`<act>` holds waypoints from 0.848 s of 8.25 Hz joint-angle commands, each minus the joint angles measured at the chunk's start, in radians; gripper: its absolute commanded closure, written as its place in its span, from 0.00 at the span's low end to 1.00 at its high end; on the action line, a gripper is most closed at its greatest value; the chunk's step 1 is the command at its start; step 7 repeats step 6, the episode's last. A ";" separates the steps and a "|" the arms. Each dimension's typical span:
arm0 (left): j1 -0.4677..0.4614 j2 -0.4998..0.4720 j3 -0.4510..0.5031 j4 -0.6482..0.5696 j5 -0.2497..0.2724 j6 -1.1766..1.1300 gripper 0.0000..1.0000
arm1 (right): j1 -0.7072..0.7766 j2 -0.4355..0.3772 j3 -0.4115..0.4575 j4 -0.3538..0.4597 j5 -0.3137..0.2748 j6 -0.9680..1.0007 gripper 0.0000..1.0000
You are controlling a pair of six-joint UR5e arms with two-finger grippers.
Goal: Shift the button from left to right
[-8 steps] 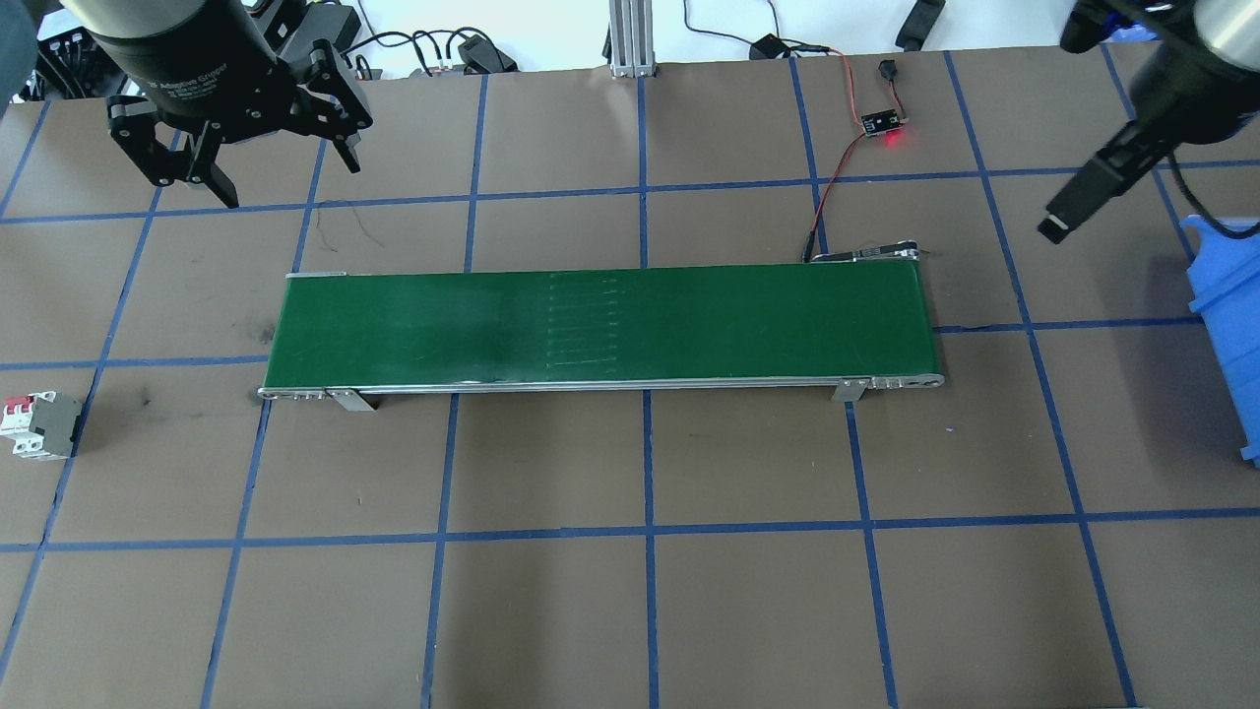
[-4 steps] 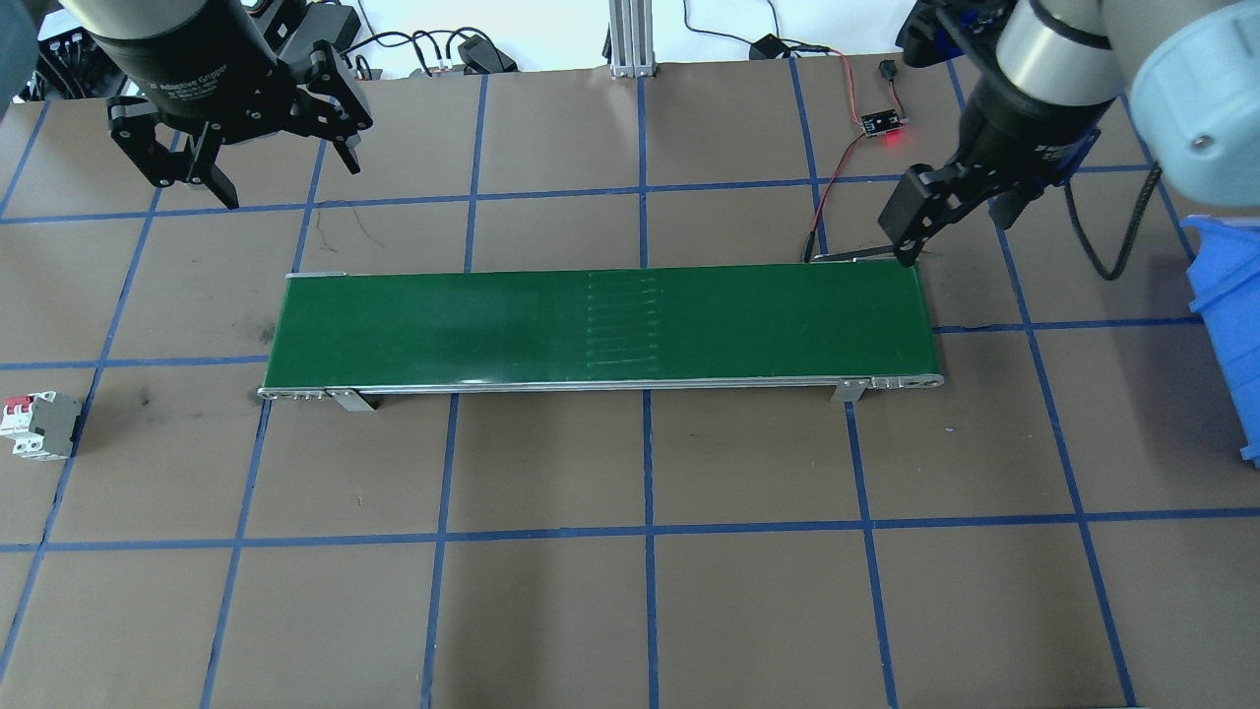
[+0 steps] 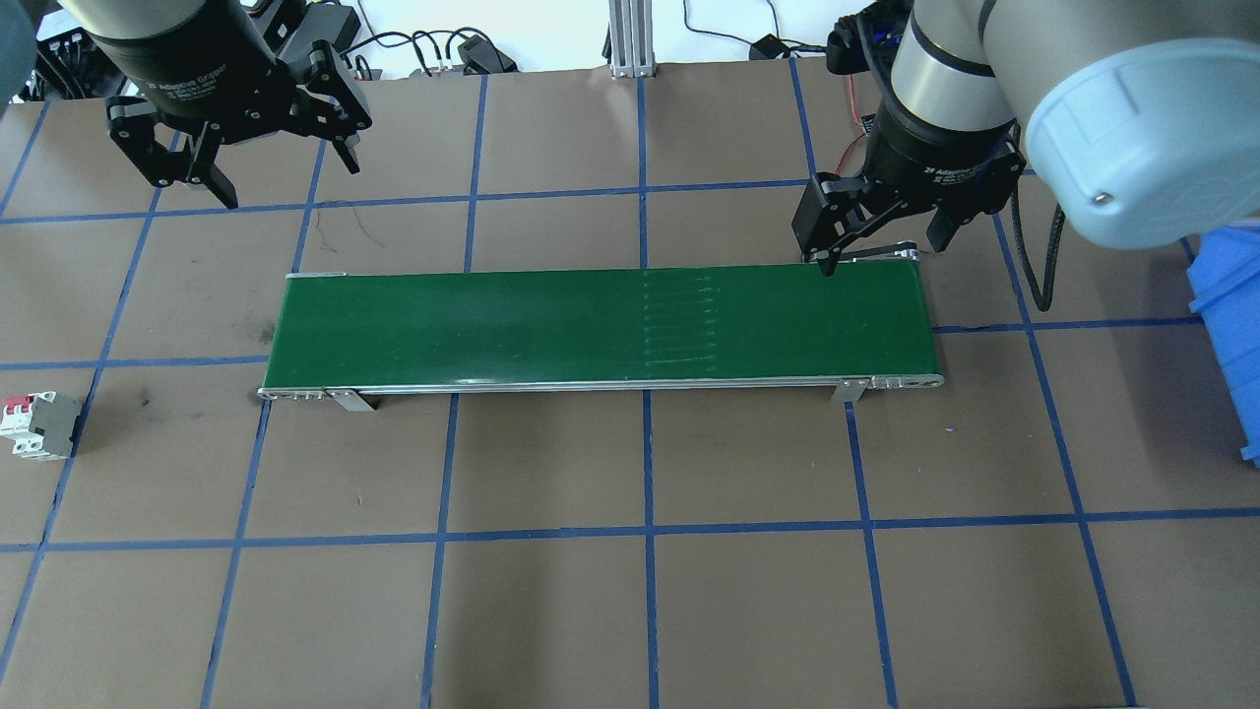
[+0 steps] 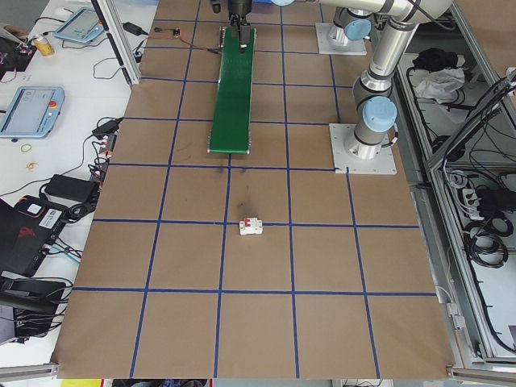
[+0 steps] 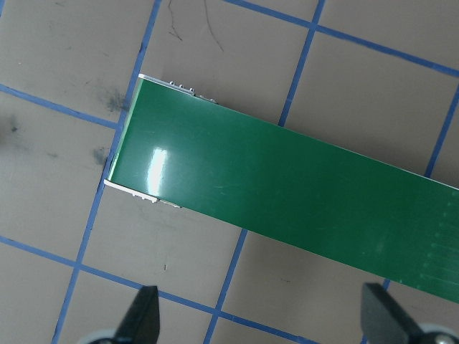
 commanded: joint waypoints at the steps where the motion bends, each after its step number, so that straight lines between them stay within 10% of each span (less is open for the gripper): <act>1: 0.000 0.000 0.002 -0.001 0.000 0.000 0.00 | 0.003 -0.003 -0.024 0.008 -0.008 0.016 0.00; 7: 0.000 0.000 0.002 0.001 0.000 0.000 0.00 | 0.003 0.000 -0.024 0.012 -0.010 0.016 0.00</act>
